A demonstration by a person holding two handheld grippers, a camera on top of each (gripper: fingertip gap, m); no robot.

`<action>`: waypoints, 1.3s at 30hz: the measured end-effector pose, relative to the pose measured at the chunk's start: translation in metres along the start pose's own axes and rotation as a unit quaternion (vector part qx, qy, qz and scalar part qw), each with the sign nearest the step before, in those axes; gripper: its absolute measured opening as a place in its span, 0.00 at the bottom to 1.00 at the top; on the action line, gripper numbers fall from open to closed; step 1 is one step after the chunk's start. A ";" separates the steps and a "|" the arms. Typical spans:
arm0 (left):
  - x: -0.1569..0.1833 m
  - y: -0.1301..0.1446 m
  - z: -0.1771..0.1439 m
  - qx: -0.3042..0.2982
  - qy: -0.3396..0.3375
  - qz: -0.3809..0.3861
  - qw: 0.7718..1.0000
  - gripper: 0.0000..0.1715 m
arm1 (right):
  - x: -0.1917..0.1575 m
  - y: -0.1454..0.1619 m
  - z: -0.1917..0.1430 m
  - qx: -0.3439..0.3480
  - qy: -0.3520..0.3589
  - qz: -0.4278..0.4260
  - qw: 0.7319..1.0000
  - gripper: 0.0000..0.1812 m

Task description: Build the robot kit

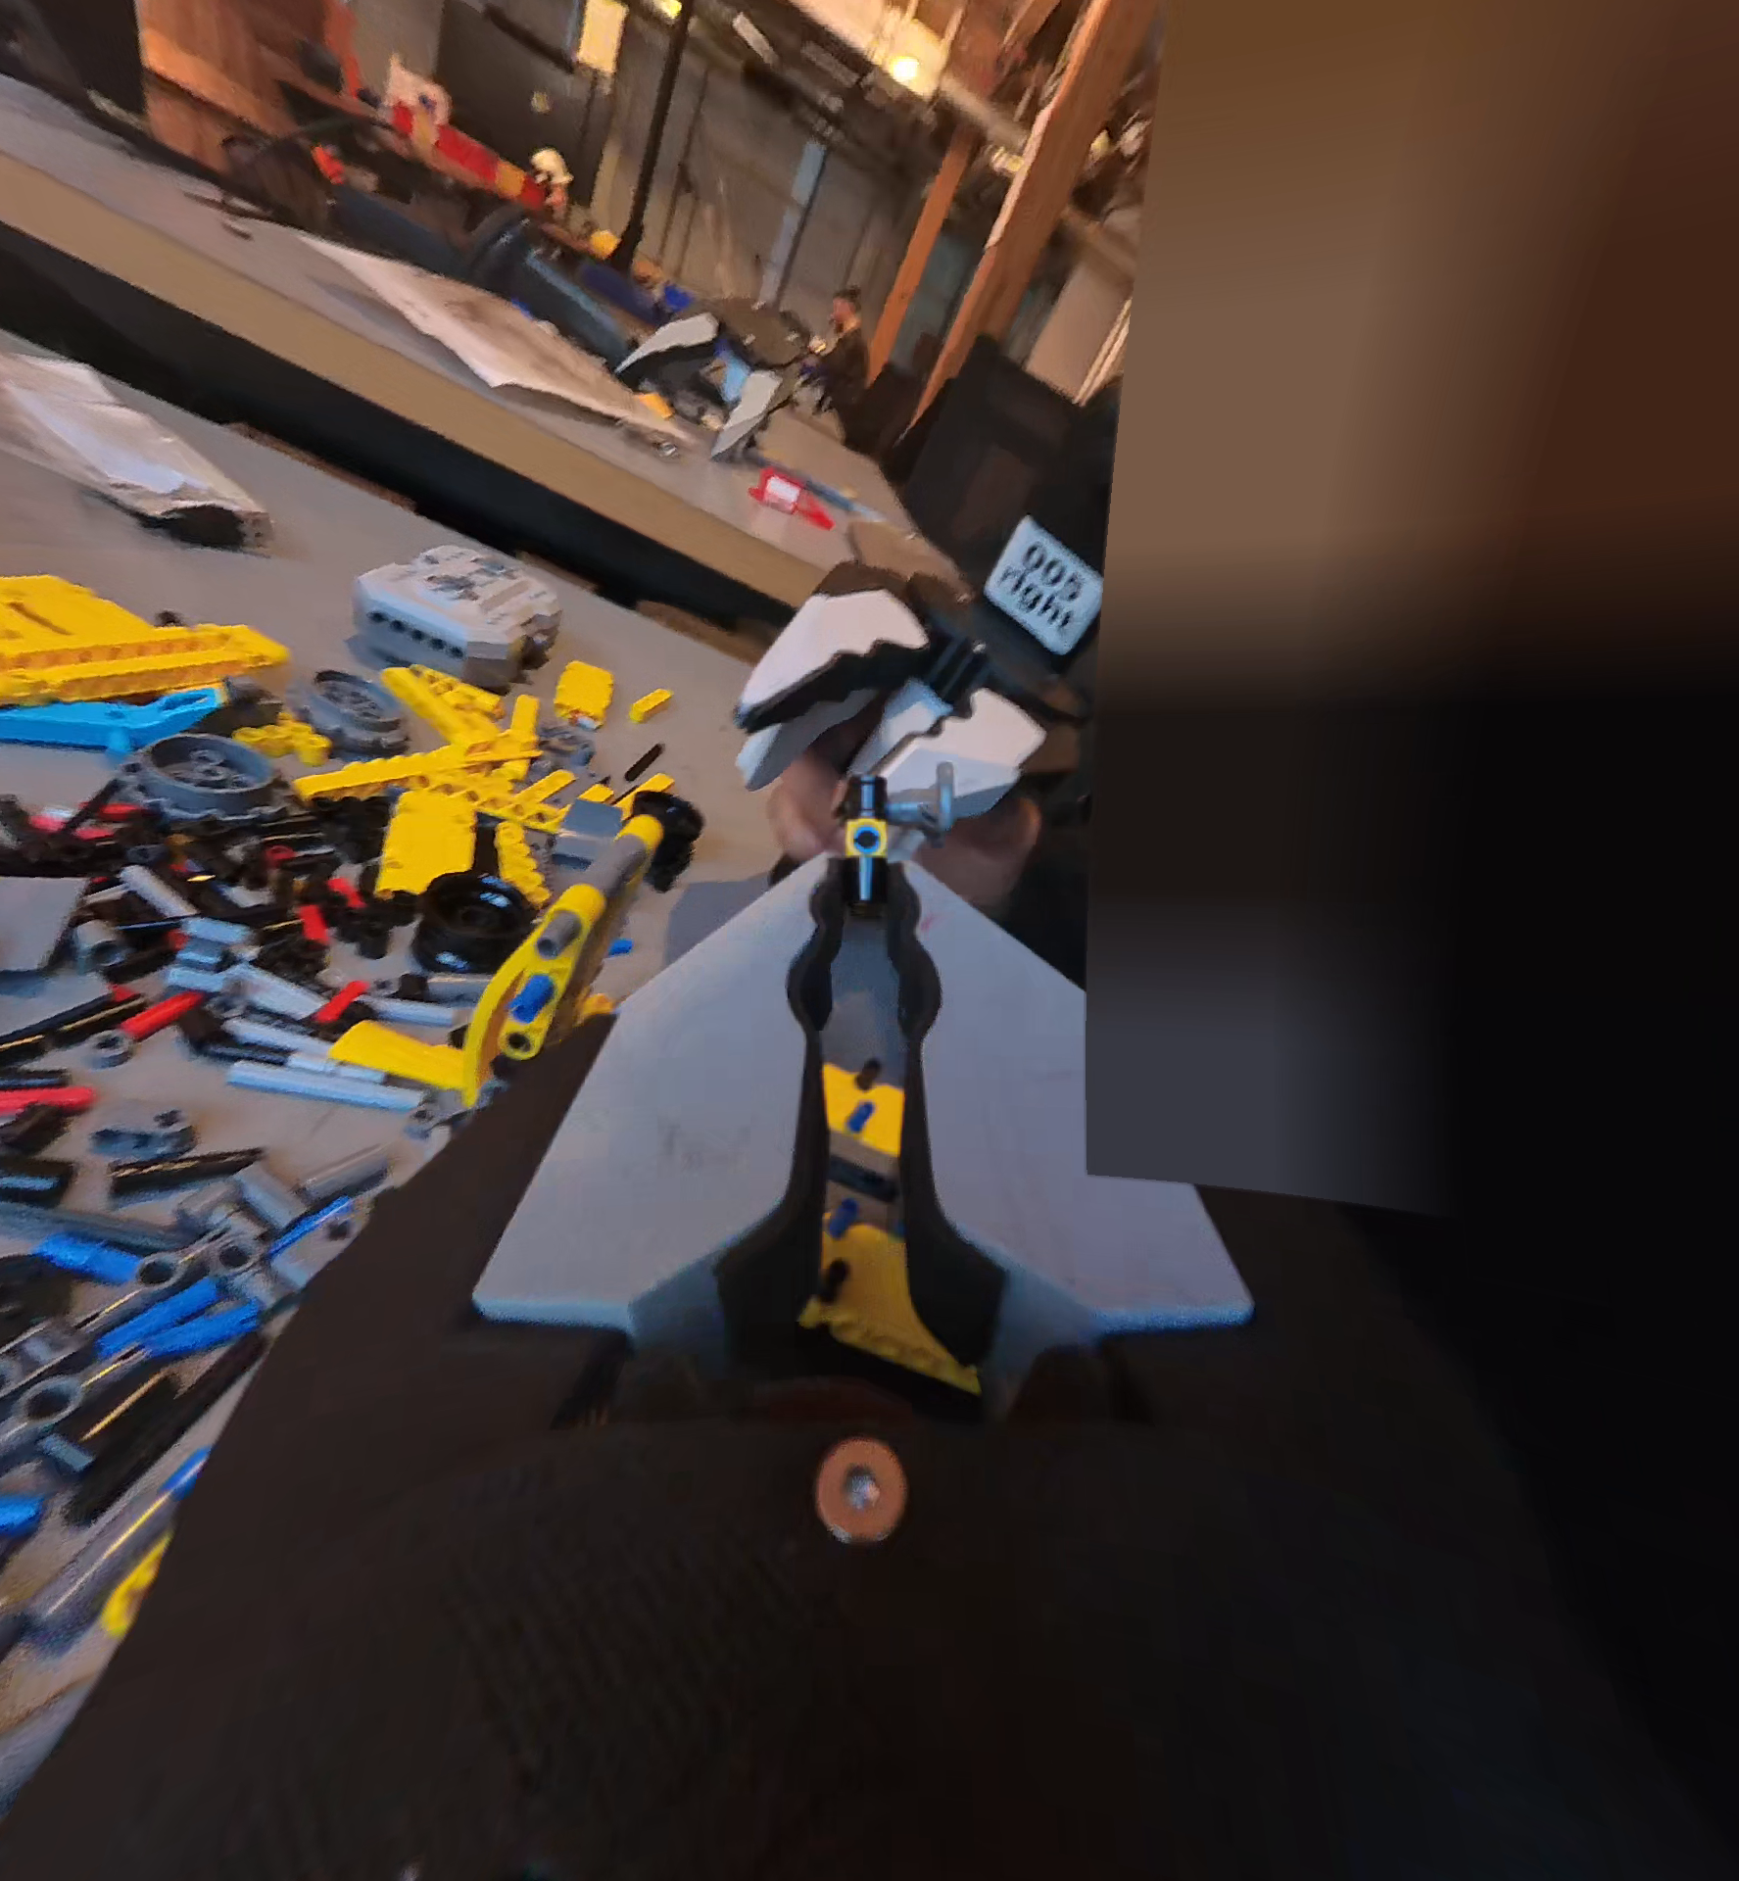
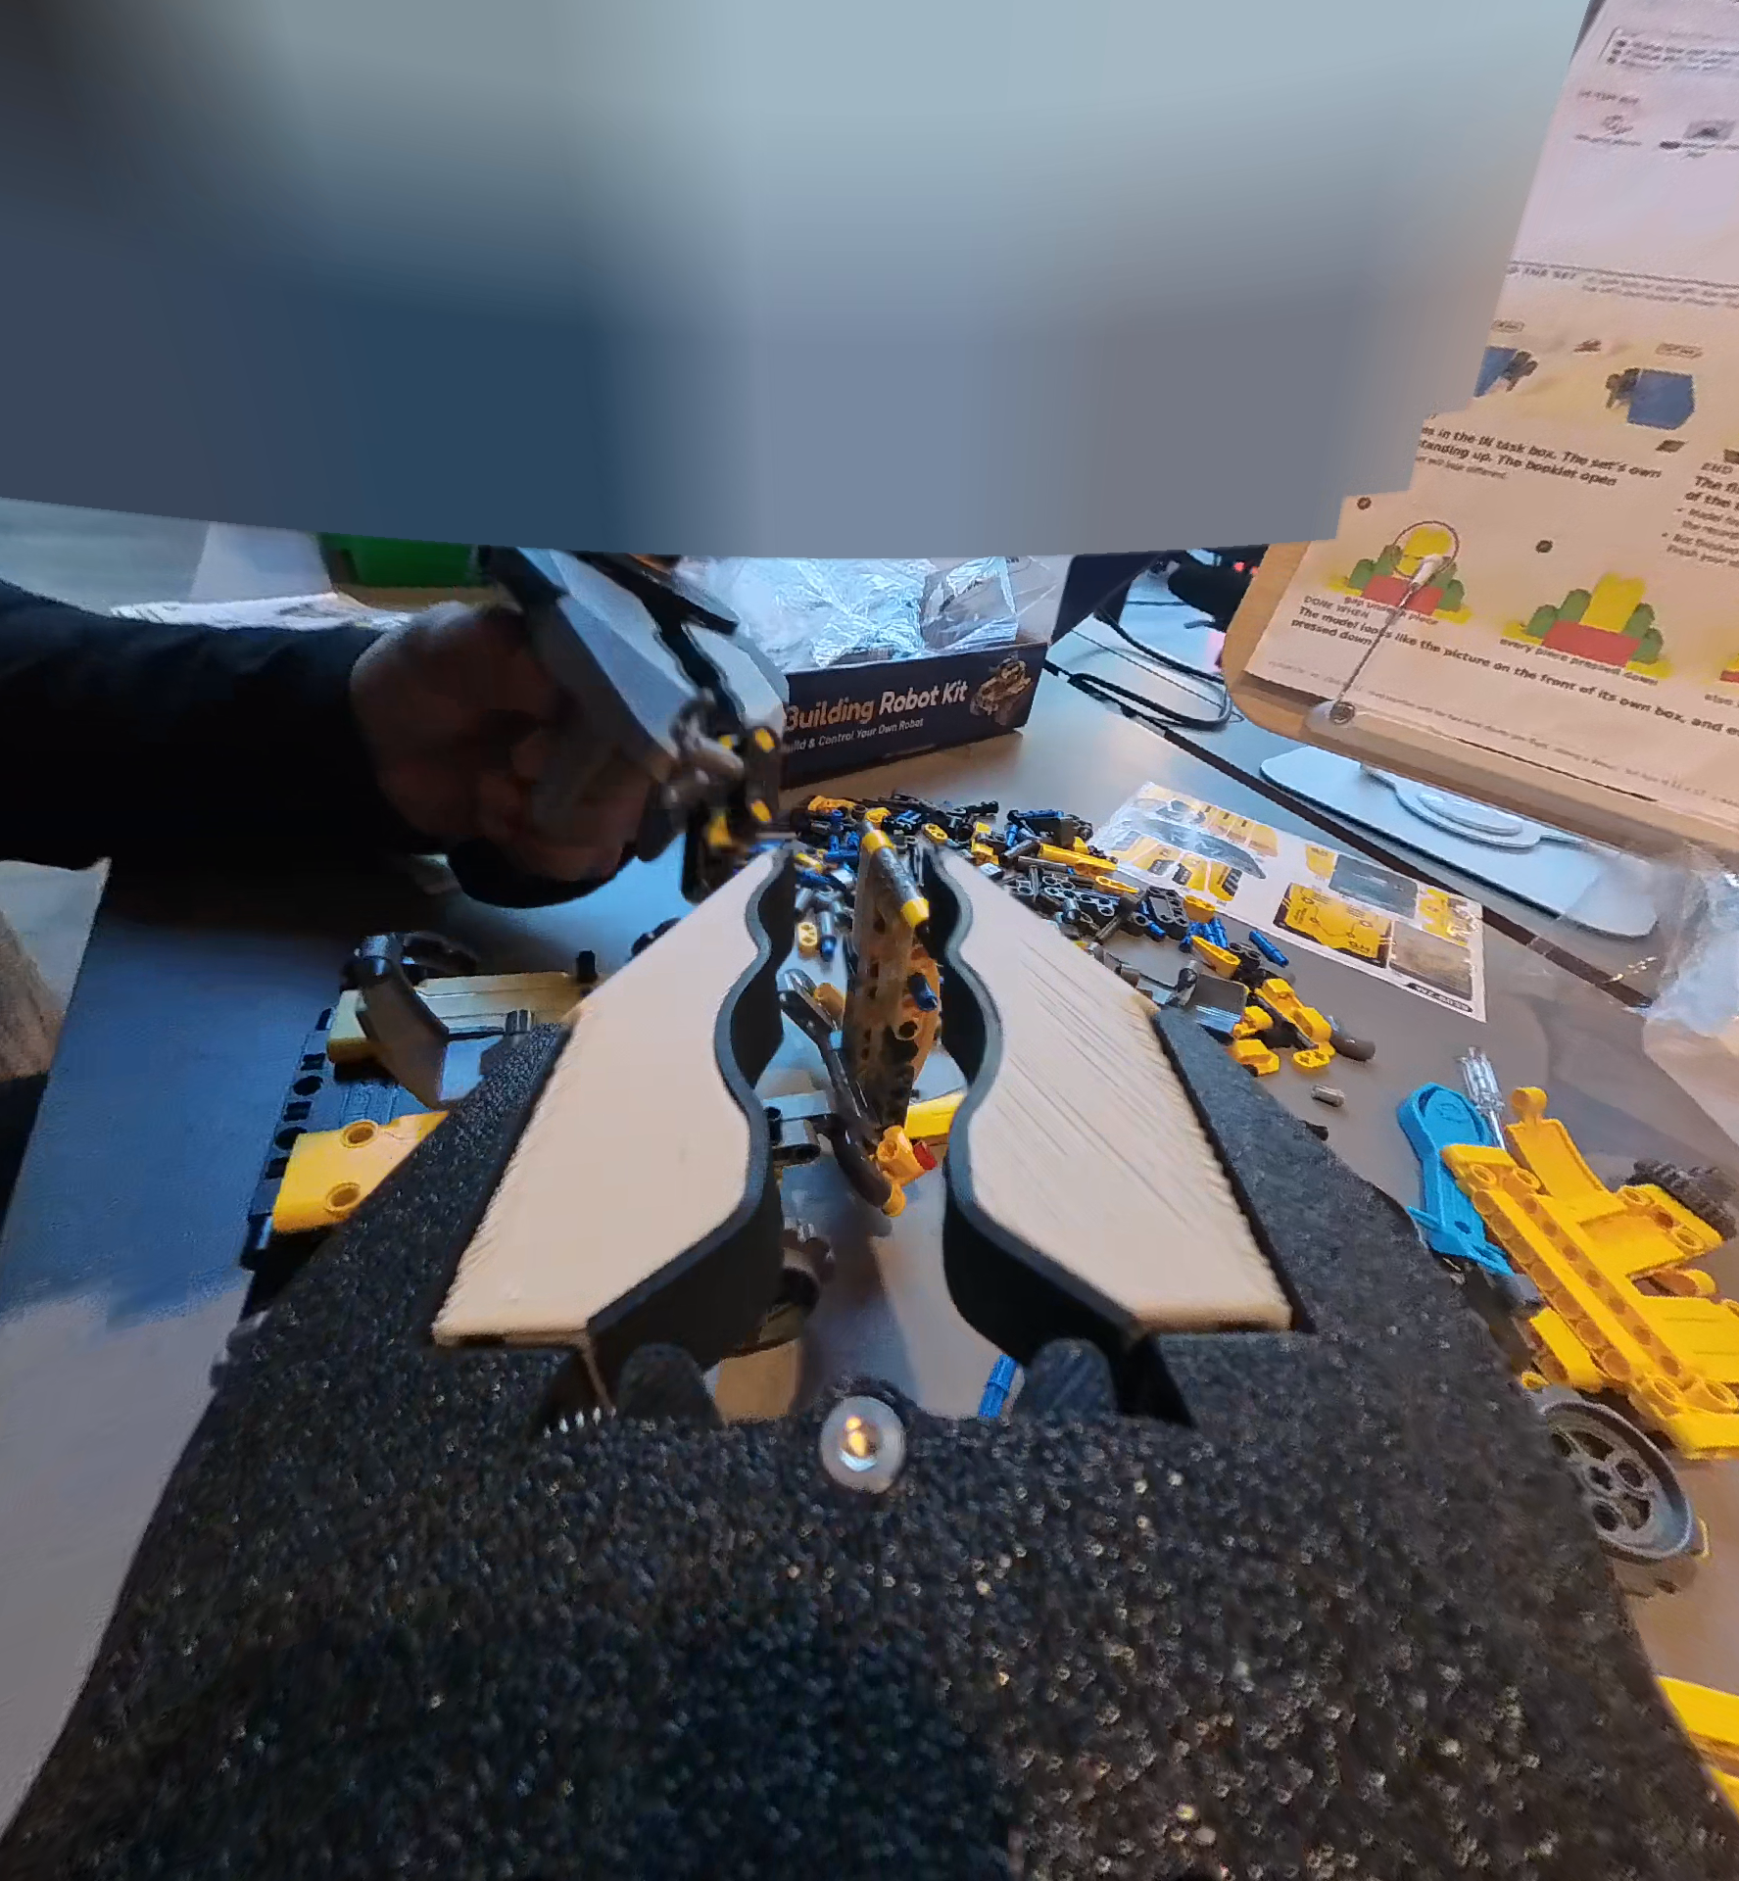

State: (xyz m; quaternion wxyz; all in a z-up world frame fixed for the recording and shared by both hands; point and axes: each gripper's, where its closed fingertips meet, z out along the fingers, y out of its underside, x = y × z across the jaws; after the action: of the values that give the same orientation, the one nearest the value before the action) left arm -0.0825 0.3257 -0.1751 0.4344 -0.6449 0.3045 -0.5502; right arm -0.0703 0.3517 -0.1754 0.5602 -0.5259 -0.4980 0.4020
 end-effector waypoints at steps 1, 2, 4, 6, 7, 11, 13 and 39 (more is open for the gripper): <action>0.005 -0.004 -0.001 0.015 0.021 -0.010 1.000 0.02 | 0.000 0.001 0.002 -0.006 0.002 -0.006 1.000 0.13; 0.012 -0.009 -0.002 0.036 0.049 -0.022 0.998 0.02 | 0.000 0.001 0.003 -0.007 0.004 -0.010 1.000 0.13; 0.025 -0.012 -0.001 0.060 0.110 -0.052 0.991 0.02 | -0.003 -0.002 0.004 -0.001 0.000 -0.009 1.000 0.14; 0.032 -0.017 -0.002 0.078 0.132 -0.036 0.987 0.02 | -0.004 -0.004 0.001 0.004 0.003 -0.014 1.000 0.14; 0.038 -0.022 -0.005 0.092 0.144 -0.021 0.985 0.02 | -0.004 -0.006 -0.001 0.007 0.008 -0.020 1.000 0.14; 0.057 -0.035 -0.014 0.138 0.198 -0.018 0.970 0.02 | -0.004 -0.013 -0.011 0.029 0.021 -0.017 0.999 0.12; 0.064 -0.038 -0.017 0.149 0.215 -0.015 0.965 0.02 | -0.004 -0.013 -0.012 0.030 0.019 -0.012 0.999 0.13; 0.038 -0.005 -0.005 0.041 0.042 0.109 0.992 0.02 | -0.057 -0.018 -0.007 0.001 -0.127 0.056 0.990 0.08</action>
State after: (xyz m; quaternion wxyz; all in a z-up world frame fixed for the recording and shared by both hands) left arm -0.0799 0.2935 -0.1539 0.5047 -0.5658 0.3681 -0.5382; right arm -0.0751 0.2925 -0.1650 0.4694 -0.4971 -0.5347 0.4966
